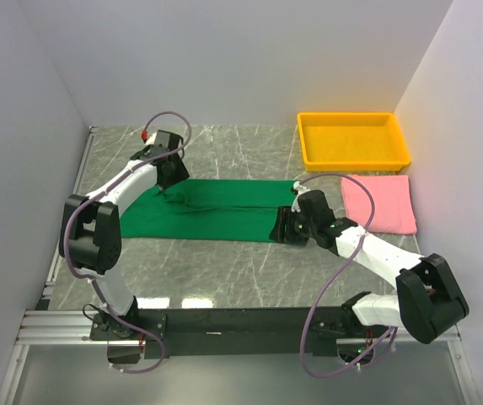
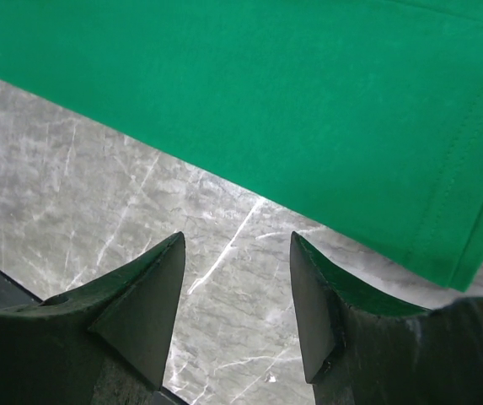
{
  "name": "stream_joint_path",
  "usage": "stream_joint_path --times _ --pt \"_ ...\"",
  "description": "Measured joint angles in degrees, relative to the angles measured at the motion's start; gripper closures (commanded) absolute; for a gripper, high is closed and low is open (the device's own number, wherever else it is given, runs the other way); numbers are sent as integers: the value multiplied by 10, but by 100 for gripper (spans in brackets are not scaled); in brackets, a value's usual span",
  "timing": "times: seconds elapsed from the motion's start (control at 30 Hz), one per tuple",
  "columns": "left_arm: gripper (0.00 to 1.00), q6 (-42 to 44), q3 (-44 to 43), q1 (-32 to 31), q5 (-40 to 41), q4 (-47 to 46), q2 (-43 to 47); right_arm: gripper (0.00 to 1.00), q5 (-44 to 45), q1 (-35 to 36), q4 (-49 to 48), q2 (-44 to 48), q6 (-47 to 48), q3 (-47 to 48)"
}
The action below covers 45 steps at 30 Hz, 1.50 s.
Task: Fold and stack the t-shirts
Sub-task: Fold the tshirt
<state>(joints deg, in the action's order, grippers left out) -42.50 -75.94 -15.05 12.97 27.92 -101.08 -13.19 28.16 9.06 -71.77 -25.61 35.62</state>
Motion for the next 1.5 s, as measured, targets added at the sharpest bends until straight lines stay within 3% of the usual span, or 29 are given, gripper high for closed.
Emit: stream_joint_path --times 0.13,0.33,0.8,1.1,1.2,1.43,1.5 --pt "55 24 -44 -34 61 72 -17 41 0 4 -1 -4 2 0" --pt "56 28 -111 -58 123 143 -65 41 0 5 -5 -4 6 0" --pt "55 15 -165 -58 139 198 -156 41 -3 5 -19 -5 28 -4" --pt "60 8 -186 -58 139 201 -184 41 -5 5 -22 -9 34 -4" --pt "66 8 -186 -58 139 202 -185 41 -5 5 -23 -9 34 -4" --pt "98 2 -186 -60 140 206 -185 41 -4 5 -24 -15 35 -5" --pt "99 -1 -186 -61 140 208 -186 41 -4 5 -25 -15 35 -5"
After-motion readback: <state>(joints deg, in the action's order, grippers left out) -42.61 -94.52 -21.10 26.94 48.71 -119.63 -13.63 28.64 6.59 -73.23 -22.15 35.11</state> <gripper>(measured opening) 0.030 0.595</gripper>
